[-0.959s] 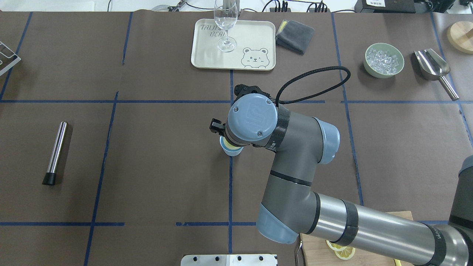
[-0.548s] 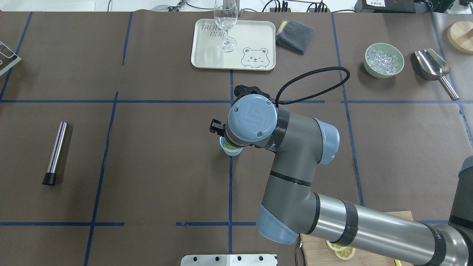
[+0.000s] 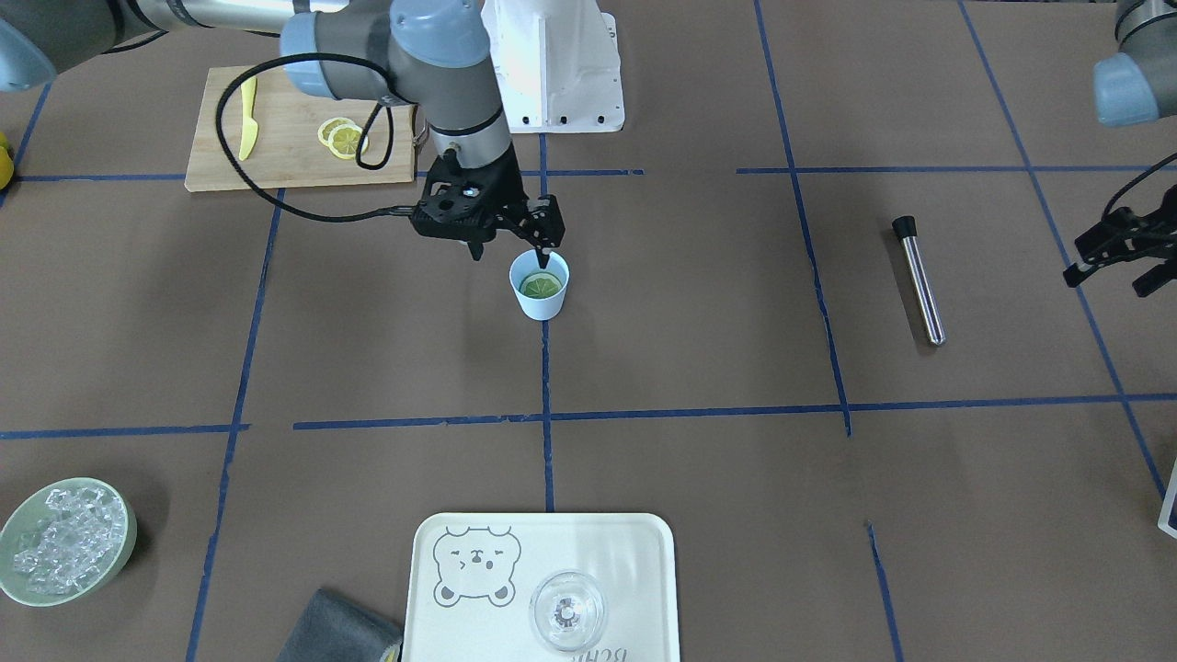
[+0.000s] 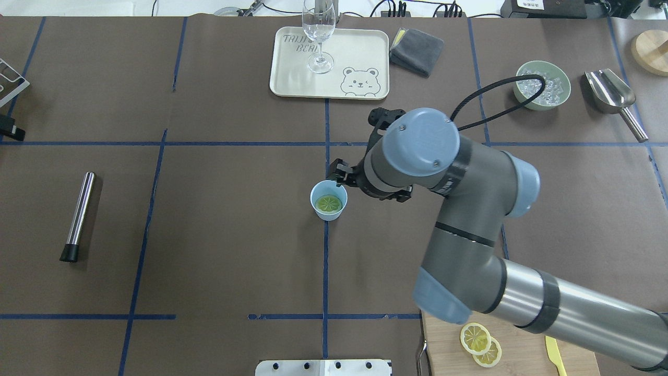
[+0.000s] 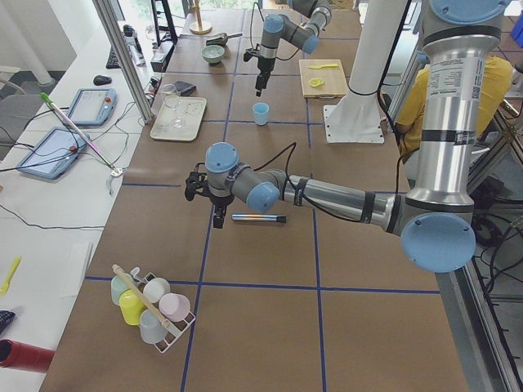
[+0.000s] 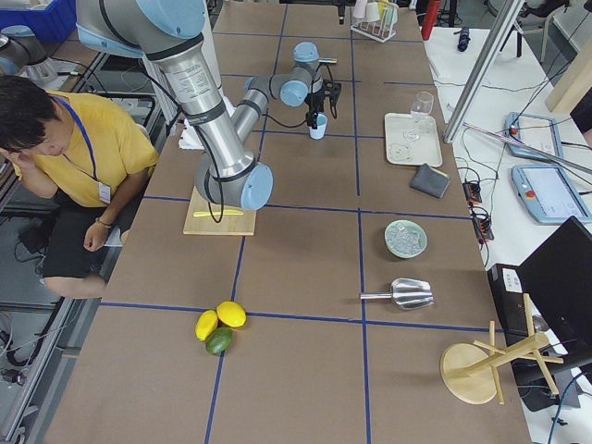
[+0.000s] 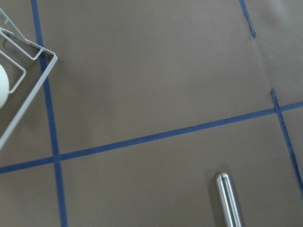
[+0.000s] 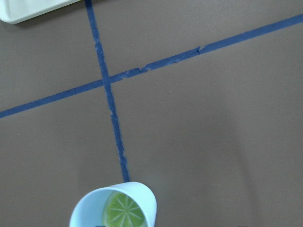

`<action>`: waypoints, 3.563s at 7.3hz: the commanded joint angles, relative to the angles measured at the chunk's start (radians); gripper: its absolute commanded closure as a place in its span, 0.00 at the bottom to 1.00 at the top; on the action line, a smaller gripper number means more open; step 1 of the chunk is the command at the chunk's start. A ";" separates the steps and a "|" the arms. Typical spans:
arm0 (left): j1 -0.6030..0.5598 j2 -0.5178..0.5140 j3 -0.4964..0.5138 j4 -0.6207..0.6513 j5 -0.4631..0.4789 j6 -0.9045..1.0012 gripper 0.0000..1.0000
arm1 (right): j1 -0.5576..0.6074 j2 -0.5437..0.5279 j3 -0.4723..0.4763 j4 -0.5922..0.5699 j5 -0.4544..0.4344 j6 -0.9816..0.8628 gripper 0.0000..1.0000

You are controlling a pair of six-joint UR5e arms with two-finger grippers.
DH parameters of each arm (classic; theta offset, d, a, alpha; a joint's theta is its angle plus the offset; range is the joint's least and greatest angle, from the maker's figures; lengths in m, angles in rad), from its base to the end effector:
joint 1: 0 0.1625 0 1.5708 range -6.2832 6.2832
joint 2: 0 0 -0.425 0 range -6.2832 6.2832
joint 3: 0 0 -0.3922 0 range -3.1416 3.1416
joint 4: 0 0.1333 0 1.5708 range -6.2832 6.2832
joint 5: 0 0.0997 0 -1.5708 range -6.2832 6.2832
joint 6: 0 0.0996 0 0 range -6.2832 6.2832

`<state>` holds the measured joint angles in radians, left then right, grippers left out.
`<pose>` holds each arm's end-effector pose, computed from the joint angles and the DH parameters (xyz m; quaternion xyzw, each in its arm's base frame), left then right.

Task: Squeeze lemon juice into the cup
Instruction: 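Raise the right gripper away from the cup while the left gripper reaches the steel muddler, then close the left gripper on the steel muddler and lift it upright, then carry the muddler with the left gripper over the blue cup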

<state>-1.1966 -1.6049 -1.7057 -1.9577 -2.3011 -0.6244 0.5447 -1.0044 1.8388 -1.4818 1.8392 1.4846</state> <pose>0.1296 -0.5131 0.5317 0.0606 0.4242 -0.0149 0.9034 -0.4819 -0.4169 0.2089 0.0231 -0.4568 0.1436 0.8776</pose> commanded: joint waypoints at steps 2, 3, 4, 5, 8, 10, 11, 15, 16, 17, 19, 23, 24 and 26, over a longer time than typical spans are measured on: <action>0.239 -0.018 0.018 0.000 0.061 -0.216 0.00 | 0.104 -0.187 0.117 0.005 0.101 -0.171 0.00; 0.262 -0.012 0.024 -0.001 0.113 -0.218 0.00 | 0.104 -0.204 0.120 0.005 0.100 -0.197 0.00; 0.281 -0.013 0.037 -0.001 0.120 -0.215 0.00 | 0.104 -0.214 0.131 0.005 0.100 -0.199 0.00; 0.290 -0.015 0.046 -0.001 0.121 -0.213 0.00 | 0.104 -0.217 0.135 0.005 0.100 -0.199 0.00; 0.314 -0.052 0.104 -0.004 0.121 -0.198 0.05 | 0.104 -0.218 0.135 0.005 0.100 -0.199 0.00; 0.313 -0.058 0.126 -0.001 0.121 -0.127 0.42 | 0.104 -0.217 0.146 0.005 0.100 -0.199 0.00; 0.313 -0.056 0.114 0.002 0.121 -0.127 0.94 | 0.104 -0.217 0.151 0.005 0.100 -0.199 0.00; 0.310 -0.059 0.033 0.008 0.115 -0.126 1.00 | 0.103 -0.218 0.152 0.005 0.095 -0.199 0.00; 0.311 -0.066 -0.050 0.011 0.118 -0.126 1.00 | 0.103 -0.220 0.151 0.005 0.095 -0.199 0.00; 0.318 -0.117 -0.098 0.014 0.123 -0.118 1.00 | 0.103 -0.221 0.148 0.005 0.097 -0.199 0.00; 0.391 -0.277 -0.179 0.039 0.200 -0.118 1.00 | 0.104 -0.250 0.152 0.006 0.095 -0.201 0.00; 0.556 -0.487 -0.198 -0.245 0.510 -0.120 1.00 | 0.133 -0.292 0.158 0.006 0.090 -0.205 0.00; 0.639 -0.489 -0.203 -0.310 0.748 -0.117 1.00 | 0.167 -0.322 0.164 0.006 0.097 -0.280 0.00; 0.819 -0.533 -0.094 -0.433 1.138 -0.066 1.00 | 0.233 -0.373 0.165 0.005 0.112 -0.390 0.00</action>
<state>-0.4674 -2.1121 -1.8681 -2.2978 -1.3871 -0.7224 0.7406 -1.3473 2.0024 -1.4767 1.9400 1.1536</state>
